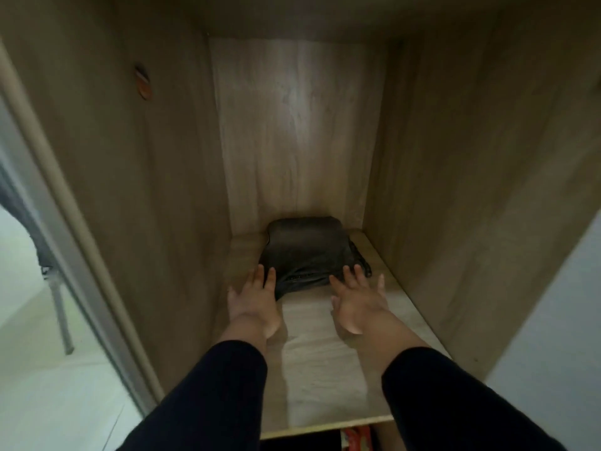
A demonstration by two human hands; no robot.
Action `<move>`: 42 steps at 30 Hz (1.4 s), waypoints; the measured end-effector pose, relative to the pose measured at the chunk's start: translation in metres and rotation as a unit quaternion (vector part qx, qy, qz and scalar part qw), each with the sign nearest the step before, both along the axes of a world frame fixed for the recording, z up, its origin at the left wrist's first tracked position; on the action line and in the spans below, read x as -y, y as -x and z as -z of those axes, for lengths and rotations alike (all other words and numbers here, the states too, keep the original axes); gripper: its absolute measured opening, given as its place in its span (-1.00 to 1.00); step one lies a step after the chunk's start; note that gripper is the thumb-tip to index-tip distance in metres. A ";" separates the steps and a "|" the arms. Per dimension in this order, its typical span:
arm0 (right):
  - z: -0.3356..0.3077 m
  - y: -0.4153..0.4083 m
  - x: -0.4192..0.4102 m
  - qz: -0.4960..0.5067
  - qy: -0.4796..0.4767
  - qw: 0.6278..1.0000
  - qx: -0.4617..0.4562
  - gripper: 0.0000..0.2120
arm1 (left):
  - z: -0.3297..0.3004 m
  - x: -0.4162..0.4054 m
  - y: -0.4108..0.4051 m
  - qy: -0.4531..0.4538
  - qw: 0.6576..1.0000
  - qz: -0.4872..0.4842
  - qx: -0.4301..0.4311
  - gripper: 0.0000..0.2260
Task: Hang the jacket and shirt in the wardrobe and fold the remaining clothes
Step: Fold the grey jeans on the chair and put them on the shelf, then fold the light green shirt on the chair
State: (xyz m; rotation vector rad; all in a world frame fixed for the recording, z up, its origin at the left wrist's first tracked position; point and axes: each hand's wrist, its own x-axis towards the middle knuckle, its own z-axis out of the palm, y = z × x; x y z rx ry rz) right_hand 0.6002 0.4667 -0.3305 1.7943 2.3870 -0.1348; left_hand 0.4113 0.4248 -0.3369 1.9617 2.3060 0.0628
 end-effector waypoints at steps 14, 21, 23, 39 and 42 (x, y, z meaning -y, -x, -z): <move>-0.191 -0.006 0.191 -0.021 0.080 0.997 0.009 -0.53 | -0.194 0.191 -0.045 0.025 1.000 -0.006 0.002 -0.36; -0.226 0.018 0.269 -0.112 0.070 0.990 -0.040 -0.55 | -0.221 0.319 -0.047 0.008 0.993 -0.117 0.026 -0.39; -0.228 0.032 0.299 -0.170 0.059 0.983 -0.038 -0.56 | -0.219 0.360 -0.040 0.009 0.986 -0.167 0.020 -0.41; -0.206 0.163 0.633 -0.535 0.125 0.835 -0.028 -0.55 | -0.191 0.768 -0.014 0.028 0.837 -0.541 0.080 -0.40; -0.195 0.187 0.708 -0.586 0.138 0.798 -0.029 -0.56 | -0.180 0.846 -0.012 0.045 0.800 -0.593 0.085 -0.39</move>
